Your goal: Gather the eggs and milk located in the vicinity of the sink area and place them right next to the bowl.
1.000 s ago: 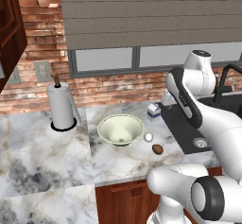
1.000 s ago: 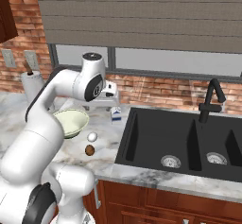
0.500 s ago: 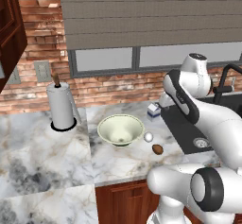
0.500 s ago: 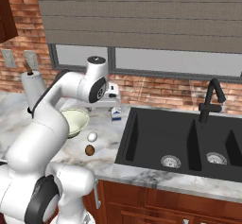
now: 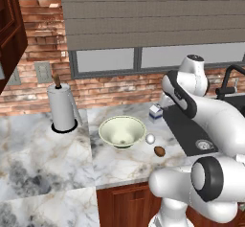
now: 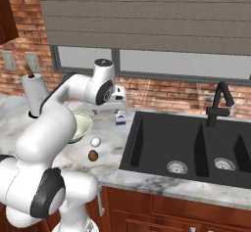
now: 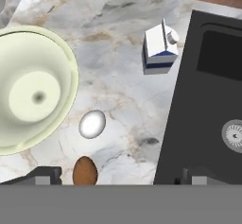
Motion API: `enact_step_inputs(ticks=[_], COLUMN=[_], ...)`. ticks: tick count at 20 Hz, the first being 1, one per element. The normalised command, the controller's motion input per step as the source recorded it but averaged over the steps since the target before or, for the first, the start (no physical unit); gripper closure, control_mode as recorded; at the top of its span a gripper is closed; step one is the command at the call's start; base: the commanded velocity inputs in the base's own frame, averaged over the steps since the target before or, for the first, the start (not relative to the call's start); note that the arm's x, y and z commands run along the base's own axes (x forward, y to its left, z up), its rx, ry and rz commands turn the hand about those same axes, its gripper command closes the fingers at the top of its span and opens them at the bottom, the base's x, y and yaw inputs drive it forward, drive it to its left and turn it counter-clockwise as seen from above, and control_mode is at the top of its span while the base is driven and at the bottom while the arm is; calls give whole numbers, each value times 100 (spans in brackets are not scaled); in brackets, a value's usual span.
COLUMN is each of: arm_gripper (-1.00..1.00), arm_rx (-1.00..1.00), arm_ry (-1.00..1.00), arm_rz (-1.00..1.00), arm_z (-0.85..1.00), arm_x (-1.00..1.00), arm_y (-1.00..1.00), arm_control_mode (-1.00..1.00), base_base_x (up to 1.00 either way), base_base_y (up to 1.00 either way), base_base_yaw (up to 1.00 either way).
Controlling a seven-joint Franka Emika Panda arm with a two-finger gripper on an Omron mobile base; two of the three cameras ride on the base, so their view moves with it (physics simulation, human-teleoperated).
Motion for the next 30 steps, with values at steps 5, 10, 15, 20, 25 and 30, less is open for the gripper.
enact_step_inputs(ticks=[5, 10, 15, 20, 25, 30], arm_gripper=[-100, -100, -100, -100, -100, -100], arm_rx=[0, 0, 0, 0, 0, 0], arm_ry=[0, 0, 0, 0, 0, 0], arm_rz=[0, 0, 0, 0, 0, 0], arm_z=[-9, -16, -22, -17, -10, -8], arm_x=[21, 16, 13, 18, 22, 24], arm_y=[0, 0, 0, 0, 0, 0], arm_control_mode=[-100, -100, -100, -100, -100, -100], base_base_x=[0, 0, 0, 0, 0, 0], base_base_y=[0, 0, 0, 0, 0, 0], base_base_yaw=[0, 0, 0, 0, 0, 0])
